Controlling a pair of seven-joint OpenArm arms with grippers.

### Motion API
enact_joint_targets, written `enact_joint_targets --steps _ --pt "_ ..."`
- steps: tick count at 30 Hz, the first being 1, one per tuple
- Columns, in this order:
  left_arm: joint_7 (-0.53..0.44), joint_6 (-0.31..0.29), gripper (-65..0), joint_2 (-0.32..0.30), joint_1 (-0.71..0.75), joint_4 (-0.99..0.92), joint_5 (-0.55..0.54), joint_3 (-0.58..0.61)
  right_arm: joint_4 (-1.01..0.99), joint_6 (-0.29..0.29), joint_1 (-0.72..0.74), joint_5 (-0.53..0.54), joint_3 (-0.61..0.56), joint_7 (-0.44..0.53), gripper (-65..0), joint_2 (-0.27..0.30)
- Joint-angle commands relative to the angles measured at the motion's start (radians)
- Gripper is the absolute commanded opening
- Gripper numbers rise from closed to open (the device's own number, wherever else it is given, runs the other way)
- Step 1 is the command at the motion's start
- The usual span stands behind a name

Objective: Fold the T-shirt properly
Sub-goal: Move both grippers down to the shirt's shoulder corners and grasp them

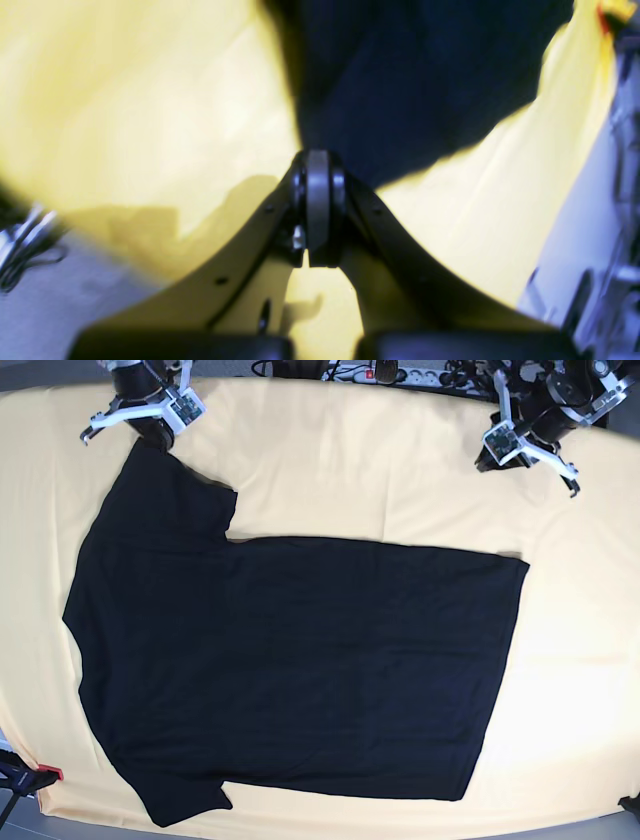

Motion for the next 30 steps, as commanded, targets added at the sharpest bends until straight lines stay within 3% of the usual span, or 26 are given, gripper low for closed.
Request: enact_joint_targets --steps 1,7,11,13,16,18,21,30 --pt "-0.03 -0.01 -65.0 -0.026 -0.04 -0.019 -0.022 -0.007 0.019 -0.004 0.042 0.007 0.003 0.03 -65.0 0.007" --pt "-0.157 -0.187 -65.0 -0.14 -0.274 -0.254 -0.053 0.035 0.015 0.072 0.212 0.155 0.003 0.07 -65.0 0.007" --pt "-0.324 -0.271 -65.0 -0.237 -0.438 -0.402 0.042 0.166 0.014 0.083 0.227 0.172 0.003 0.095 -65.0 0.007" --pt "-0.401 -0.273 -62.0 -0.273 -0.528 -0.467 0.086 0.266 0.014 0.083 0.225 0.172 0.003 0.095 -65.0 0.007" --pt "-0.471 -0.273 -40.7 -0.3 -0.68 -0.544 0.17 0.425 0.014 0.083 0.225 0.172 0.003 0.095 -65.0 0.007" --pt "-0.47 -0.269 -31.5 -0.304 -0.782 -0.586 0.208 0.525 0.005 0.083 0.225 0.172 0.003 0.095 -65.0 0.007" --pt "-0.47 -0.235 -30.7 -0.302 -0.922 -0.649 0.212 0.66 -0.018 0.083 0.225 0.172 0.003 0.095 -65.0 0.007" --pt "-0.47 -0.234 -30.7 -0.22 -1.215 -0.8 0.29 0.964 -0.097 0.083 0.226 0.169 0.003 0.095 -65.0 0.007"
